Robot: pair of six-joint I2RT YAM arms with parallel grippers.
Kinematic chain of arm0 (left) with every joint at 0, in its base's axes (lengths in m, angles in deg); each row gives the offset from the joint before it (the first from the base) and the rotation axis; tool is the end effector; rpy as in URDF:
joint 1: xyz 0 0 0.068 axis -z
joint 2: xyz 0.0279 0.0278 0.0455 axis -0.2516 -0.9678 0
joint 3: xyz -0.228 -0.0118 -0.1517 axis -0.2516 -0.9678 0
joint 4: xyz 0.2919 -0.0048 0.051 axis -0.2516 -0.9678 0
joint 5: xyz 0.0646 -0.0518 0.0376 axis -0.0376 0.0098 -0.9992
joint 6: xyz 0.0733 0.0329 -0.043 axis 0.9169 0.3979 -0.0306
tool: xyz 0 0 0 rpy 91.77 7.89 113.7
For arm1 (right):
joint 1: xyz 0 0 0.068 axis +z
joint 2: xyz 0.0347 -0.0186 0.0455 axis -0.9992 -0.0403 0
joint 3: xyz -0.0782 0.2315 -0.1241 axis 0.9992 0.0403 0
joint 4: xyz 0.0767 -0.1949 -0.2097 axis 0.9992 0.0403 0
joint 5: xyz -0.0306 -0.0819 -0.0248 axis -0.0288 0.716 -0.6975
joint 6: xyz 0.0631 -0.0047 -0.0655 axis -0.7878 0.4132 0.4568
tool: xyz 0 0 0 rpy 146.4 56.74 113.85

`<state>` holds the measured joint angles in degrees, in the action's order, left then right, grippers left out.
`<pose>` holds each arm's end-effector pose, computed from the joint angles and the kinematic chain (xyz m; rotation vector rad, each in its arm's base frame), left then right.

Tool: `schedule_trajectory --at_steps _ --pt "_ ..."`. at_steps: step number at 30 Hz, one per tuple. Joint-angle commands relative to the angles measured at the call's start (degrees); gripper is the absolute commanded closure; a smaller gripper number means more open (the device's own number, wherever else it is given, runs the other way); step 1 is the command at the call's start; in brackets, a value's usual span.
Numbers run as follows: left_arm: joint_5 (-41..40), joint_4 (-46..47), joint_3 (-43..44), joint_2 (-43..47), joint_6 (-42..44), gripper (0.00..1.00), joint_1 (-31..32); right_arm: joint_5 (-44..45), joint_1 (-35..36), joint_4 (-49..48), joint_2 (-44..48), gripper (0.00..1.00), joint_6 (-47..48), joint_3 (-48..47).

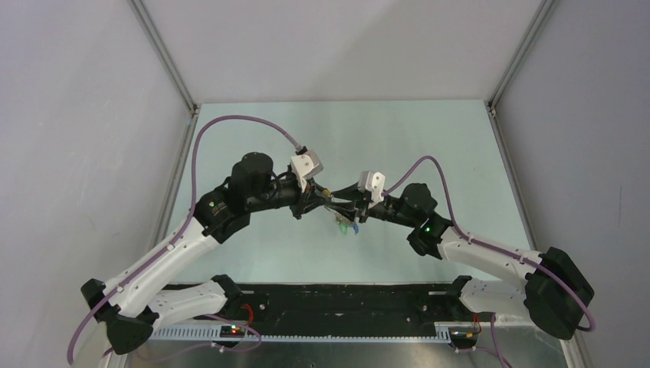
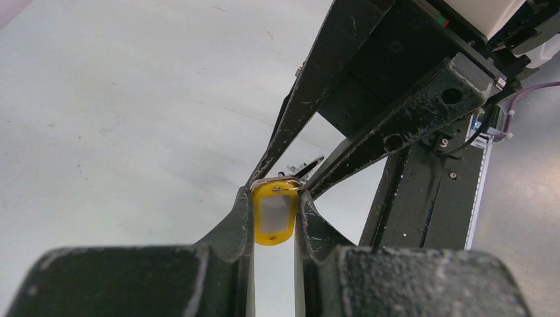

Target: Remove the keys from the keyring

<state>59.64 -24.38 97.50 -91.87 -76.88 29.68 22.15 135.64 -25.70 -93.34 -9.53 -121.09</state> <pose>0.1888 -0.2258 0.3609 1.0468 1.7058 -0.8269 0.1903 0.2687 0.2808 -1.0637 1.0835 0.9041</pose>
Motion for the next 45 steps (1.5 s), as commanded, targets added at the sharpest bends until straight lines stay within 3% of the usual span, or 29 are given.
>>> schedule_trajectory --at_steps 1,6,12,23,34,37,39,42,45 --pt "0.2 2.2 2.9 1.3 -1.2 1.0 0.2 0.5 0.4 -3.1 0.2 0.63 -0.6 -0.2" --pt "-0.1 2.2 2.7 1.1 -1.2 1.0 0.2 0.8 0.5 -5.3 -1.1 0.6 -1.7 -0.2" --pt "-0.8 2.2 2.6 1.5 -1.5 1.0 0.2 3.3 0.7 -6.6 -2.1 0.67 -2.7 -0.2" --pt "-3.9 2.2 2.7 1.8 -3.1 1.0 0.2 7.3 2.7 -5.6 -3.6 0.58 -2.4 -0.2" --pt "-4.7 2.2 2.2 3.3 -3.4 1.0 0.2 10.3 3.0 -7.3 -4.1 0.85 -3.8 -0.2" --pt "-5.0 2.2 1.8 3.3 -3.4 1.0 0.2 10.6 3.0 -6.8 -3.6 0.88 -4.0 -0.1" --pt "-5.1 2.2 1.5 3.3 -3.4 1.0 0.2 10.5 3.0 -6.7 -3.2 0.86 -4.3 0.0" --pt "-4.9 2.2 1.3 3.2 -3.4 1.0 0.2 10.1 3.0 -6.5 -2.6 0.7 -4.5 0.2" --pt "-4.4 2.2 1.4 2.8 -3.4 1.0 0.2 9.8 3.0 -7.2 -2.5 0.67 -4.5 0.2"
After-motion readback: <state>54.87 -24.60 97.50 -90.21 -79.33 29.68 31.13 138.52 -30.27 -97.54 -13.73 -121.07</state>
